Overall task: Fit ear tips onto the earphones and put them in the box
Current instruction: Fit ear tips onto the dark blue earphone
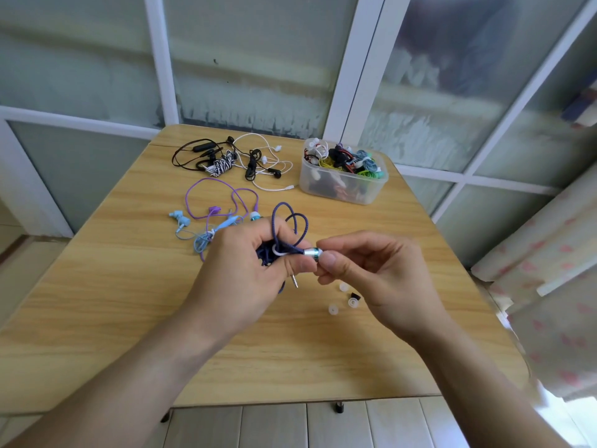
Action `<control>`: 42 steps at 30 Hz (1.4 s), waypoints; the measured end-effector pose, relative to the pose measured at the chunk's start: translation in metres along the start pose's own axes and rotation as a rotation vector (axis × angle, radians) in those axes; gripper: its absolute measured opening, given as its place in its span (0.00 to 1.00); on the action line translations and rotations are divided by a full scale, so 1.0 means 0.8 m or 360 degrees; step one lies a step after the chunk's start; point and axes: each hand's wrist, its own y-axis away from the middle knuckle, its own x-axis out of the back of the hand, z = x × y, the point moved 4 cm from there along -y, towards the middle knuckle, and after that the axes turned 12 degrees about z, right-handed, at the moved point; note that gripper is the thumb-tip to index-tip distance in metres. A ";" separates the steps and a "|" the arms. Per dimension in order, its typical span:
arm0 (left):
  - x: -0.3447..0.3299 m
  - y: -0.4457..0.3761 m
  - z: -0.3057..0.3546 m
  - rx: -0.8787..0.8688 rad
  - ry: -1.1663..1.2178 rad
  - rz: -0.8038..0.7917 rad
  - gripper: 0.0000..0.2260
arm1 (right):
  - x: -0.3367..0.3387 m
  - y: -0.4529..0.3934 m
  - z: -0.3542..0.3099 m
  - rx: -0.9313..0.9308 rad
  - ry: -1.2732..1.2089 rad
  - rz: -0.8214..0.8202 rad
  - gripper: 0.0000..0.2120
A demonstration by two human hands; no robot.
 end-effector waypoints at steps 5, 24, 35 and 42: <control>0.001 0.000 -0.001 -0.0034 0.0033 0.0049 0.07 | 0.000 0.001 0.002 -0.0002 -0.0057 0.0060 0.06; 0.001 0.001 0.001 -0.0132 0.0054 0.0099 0.08 | -0.009 0.005 -0.003 0.0179 -0.0074 0.0051 0.05; -0.003 -0.002 0.000 0.0054 0.0269 -0.0018 0.10 | -0.005 0.003 -0.003 0.0227 -0.0047 -0.0018 0.08; -0.006 -0.001 -0.001 0.0101 0.0289 -0.0092 0.11 | 0.003 0.001 -0.003 0.0290 0.0127 0.0008 0.08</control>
